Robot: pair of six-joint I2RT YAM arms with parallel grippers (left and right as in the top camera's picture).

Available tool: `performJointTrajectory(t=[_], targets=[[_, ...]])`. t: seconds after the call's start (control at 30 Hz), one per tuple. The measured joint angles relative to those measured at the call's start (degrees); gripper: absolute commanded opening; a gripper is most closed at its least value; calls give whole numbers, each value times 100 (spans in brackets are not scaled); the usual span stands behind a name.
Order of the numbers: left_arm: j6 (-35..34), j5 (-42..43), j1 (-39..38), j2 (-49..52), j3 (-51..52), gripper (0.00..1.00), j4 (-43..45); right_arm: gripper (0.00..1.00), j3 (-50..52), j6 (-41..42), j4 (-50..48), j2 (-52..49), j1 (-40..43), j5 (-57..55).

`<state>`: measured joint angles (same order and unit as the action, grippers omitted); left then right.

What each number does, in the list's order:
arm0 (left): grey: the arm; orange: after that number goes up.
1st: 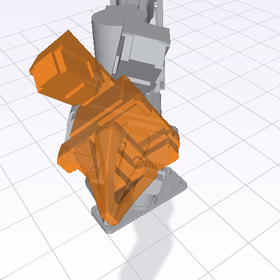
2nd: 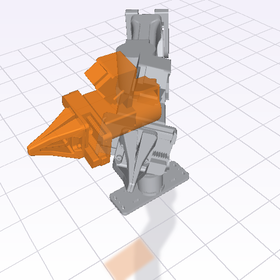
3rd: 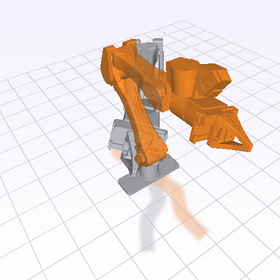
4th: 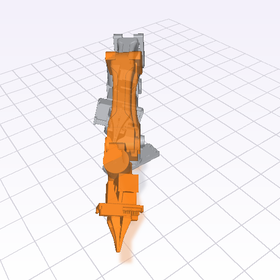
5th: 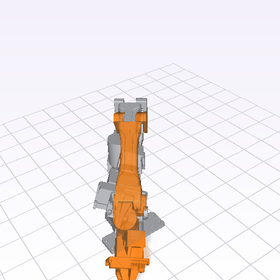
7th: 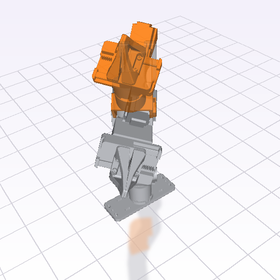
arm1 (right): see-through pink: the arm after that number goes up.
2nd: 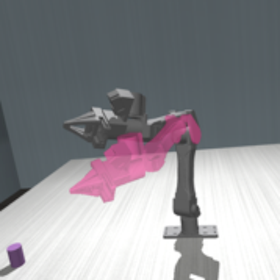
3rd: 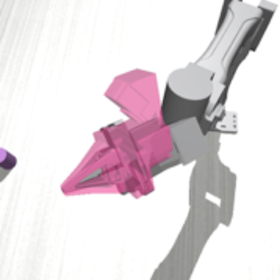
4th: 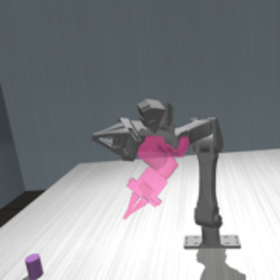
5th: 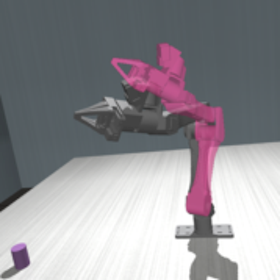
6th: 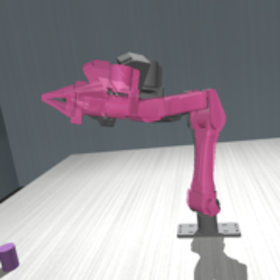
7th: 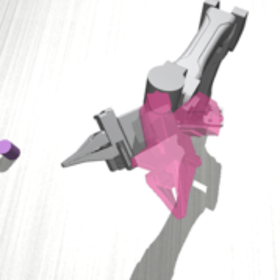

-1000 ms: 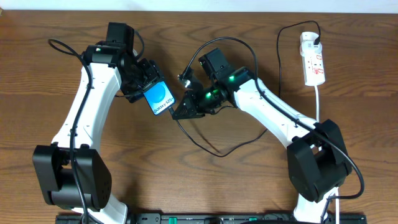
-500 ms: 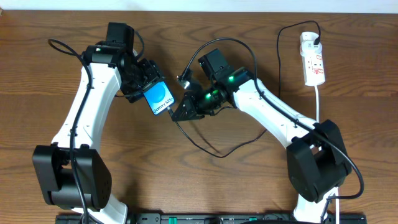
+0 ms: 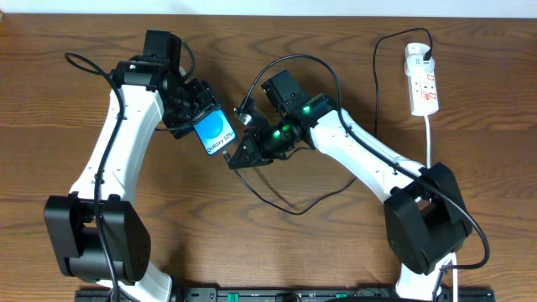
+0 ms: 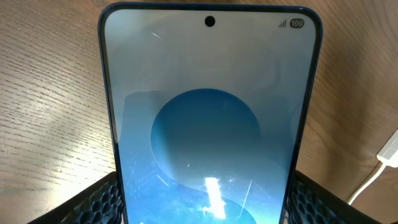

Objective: Plug charger to phone and switch on socket
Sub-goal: 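Press the plug further up to seat it in the port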

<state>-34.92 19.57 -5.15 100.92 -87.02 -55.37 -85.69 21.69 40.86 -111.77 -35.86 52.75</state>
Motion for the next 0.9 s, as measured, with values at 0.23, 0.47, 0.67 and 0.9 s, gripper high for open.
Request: performJointTrajectory(t=[0.23, 0.47, 0.67, 0.9], targets=[[0, 0, 0, 0, 0, 7, 0, 1, 0, 0, -57, 0, 0, -4], [0, 0, 0, 0, 0, 7, 0, 1, 0, 0, -94, 0, 0, -131], [0, 0, 0, 0, 0, 7, 0, 1, 0, 2, -127, 0, 0, -280], [0, 0, 0, 0, 0, 7, 0, 1, 0, 2, -153, 0, 0, -323]])
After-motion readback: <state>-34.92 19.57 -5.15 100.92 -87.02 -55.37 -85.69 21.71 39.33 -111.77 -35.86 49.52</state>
